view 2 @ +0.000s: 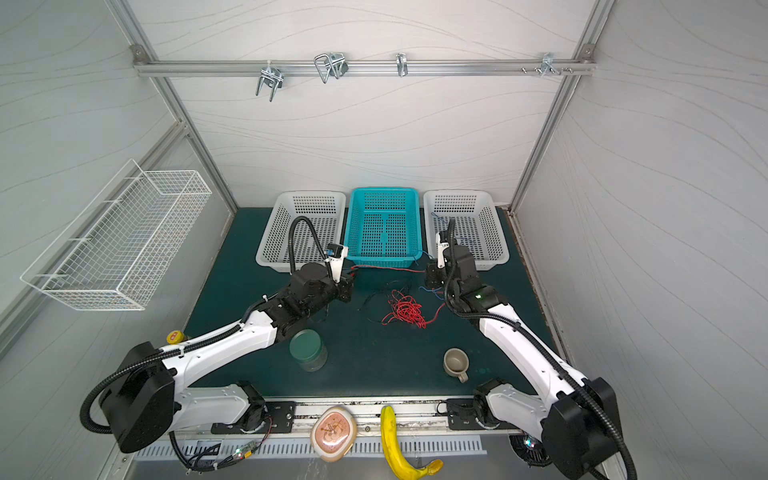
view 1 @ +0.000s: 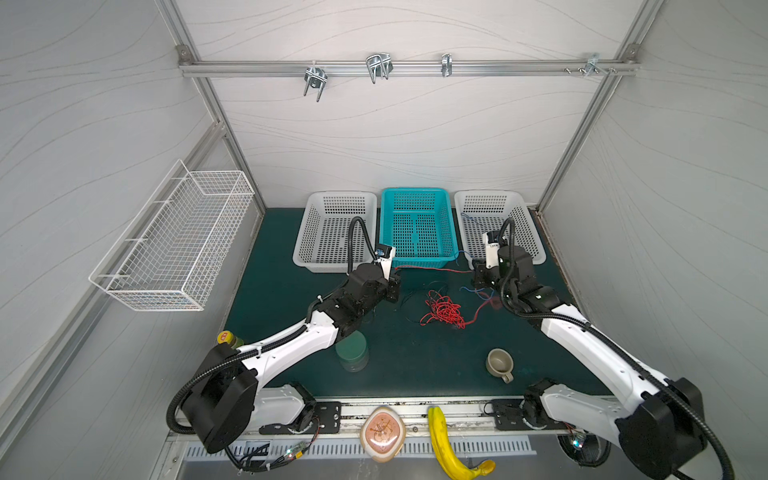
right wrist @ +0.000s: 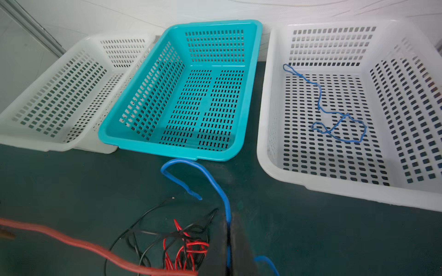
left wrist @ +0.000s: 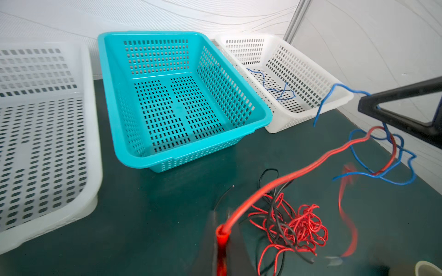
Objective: Untangle the cables
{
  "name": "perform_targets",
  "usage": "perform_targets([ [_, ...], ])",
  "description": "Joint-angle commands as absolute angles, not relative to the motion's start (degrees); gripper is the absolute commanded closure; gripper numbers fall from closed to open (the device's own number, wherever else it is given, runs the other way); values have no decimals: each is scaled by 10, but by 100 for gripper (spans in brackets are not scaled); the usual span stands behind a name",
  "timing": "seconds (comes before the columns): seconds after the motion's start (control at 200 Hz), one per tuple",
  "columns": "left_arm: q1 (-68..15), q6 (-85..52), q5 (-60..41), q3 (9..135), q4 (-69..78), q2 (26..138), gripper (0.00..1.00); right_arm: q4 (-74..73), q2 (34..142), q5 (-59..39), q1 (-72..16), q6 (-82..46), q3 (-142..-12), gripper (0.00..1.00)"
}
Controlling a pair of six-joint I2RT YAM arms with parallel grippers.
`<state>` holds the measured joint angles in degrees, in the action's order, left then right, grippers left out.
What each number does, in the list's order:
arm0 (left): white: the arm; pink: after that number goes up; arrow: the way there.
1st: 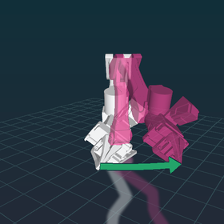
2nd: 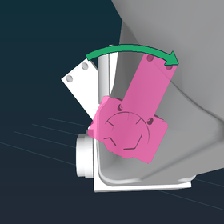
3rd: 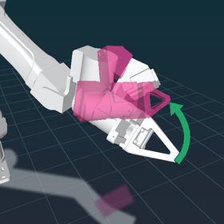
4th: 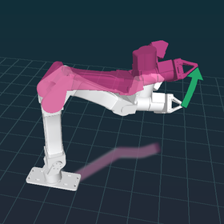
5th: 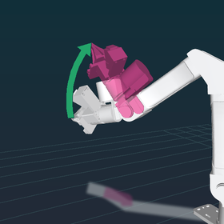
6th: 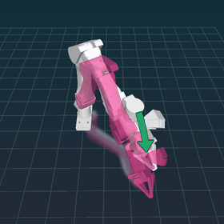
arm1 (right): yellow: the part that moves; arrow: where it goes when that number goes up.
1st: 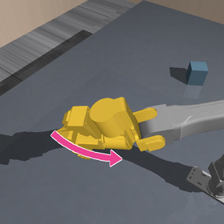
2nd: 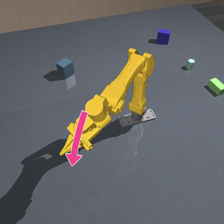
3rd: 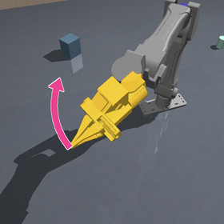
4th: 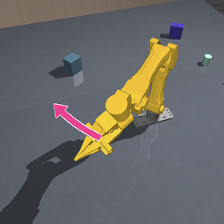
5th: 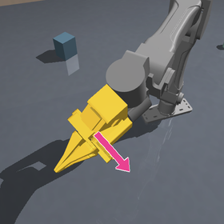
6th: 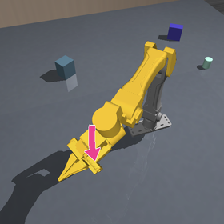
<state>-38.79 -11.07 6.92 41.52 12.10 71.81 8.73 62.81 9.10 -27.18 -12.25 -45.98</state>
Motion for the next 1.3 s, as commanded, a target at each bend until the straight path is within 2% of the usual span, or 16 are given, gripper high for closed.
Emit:
perform_targets([
  [0.0, -383, -92, 114, 423, 107, 710, 100, 82, 612, 55, -269, -117, -448, 100],
  [0.205, -384, -91, 112, 428, 103, 713, 100, 89, 622, 75, -269, -114, -457, 100],
  [0.385, -383, -85, 145, 428, 83, 698, 100, 131, 638, 138, -255, -113, -463, 100],
  [0.675, -356, -88, 213, 478, -30, 611, 100, 170, 646, 134, -170, -146, -438, 100],
  [0.991, -330, -64, 289, 557, -128, 519, 100, 162, 647, 131, -131, -169, -393, 100],
  [1.296, -325, -45, 344, 597, -161, 481, 100, 156, 665, 136, -103, -175, -374, 100],
])
